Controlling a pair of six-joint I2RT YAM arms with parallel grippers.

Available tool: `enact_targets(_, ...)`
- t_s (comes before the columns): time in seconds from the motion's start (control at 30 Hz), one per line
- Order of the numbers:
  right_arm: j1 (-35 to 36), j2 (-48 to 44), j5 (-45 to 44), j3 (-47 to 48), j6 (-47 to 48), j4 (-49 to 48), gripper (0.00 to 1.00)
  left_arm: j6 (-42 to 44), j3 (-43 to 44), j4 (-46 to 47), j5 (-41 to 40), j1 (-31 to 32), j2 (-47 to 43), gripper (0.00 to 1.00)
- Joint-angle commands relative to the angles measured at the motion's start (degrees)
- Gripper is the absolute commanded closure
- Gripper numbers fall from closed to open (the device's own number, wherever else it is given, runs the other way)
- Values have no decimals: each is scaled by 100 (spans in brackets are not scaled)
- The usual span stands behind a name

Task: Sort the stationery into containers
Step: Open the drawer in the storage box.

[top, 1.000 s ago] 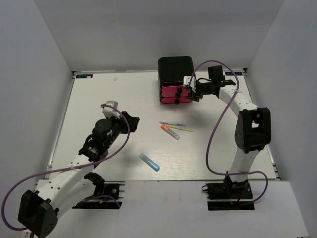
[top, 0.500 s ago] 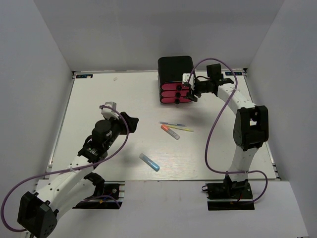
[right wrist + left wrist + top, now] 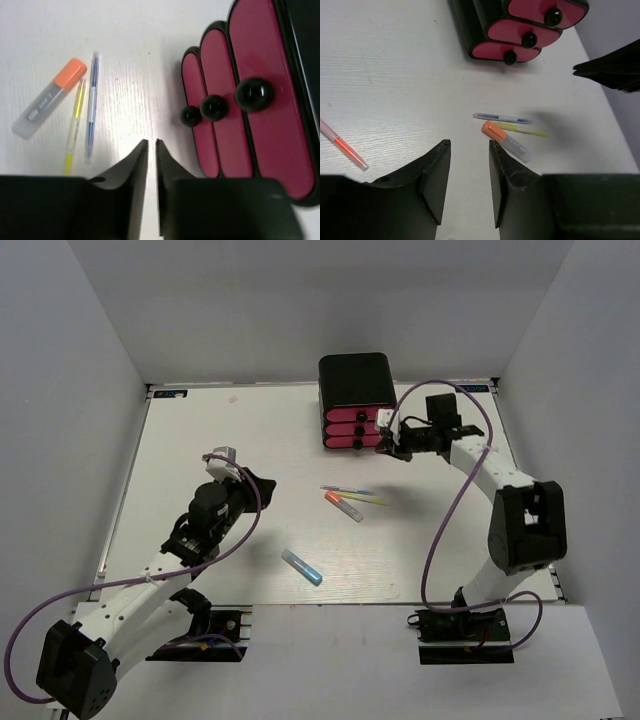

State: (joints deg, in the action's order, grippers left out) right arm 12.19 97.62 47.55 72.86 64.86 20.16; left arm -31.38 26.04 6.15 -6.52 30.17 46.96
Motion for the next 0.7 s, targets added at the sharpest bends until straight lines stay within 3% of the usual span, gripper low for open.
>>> enact_targets(0.0, 38, -787, -429, -901, -1665, -1622, 87, -114, -117, 202, 99, 6, -3, 55)
enact_targets(0.03, 21, -876, -753, -1236, -2540, -2378, 89, -114, -117, 202, 99, 6, -3, 66)
enact_targets(0.07, -14, -1094, -747, -1361, -3114, -2673, 99, -114, -169, 202, 99, 6, -3, 71)
enact_targets(0.1, -14, -1122, -1121, -1501, -3416, -2858, 100, -114, -170, 202, 99, 6, -3, 74)
enact_targets(0.13, 3, -1131, -1438, -1546, -4402, -2877, 100, -114, -170, 202, 151, 6, -3, 77)
enact_targets(0.27, 3, -570, -1266, -855, -4622, -1799, 100, -167, -231, 264, 151, 6, -3, 78)
enact_targets(0.33, 29, -464, -1082, -887, -4885, -1944, 54, -228, -231, 264, 151, 6, -3, 78)
enact_targets(0.37, 56, -464, -1081, -1088, -5052, -2390, 40, -229, -292, 264, 151, 6, -3, 78)
enact_targets(0.43, 152, -359, -1072, -1116, -5456, -2796, 32, -281, -345, 264, 99, 6, -55, 77)
enact_targets(0.5, 179, -123, -1291, -1116, -6437, -3009, 27, -334, -398, 264, 99, 6, -126, 77)
enact_targets(0.67, 512, -41, -2258, -1475, -8327, -3826, 20, -334, -398, 150, 46, 6, -240, 75)
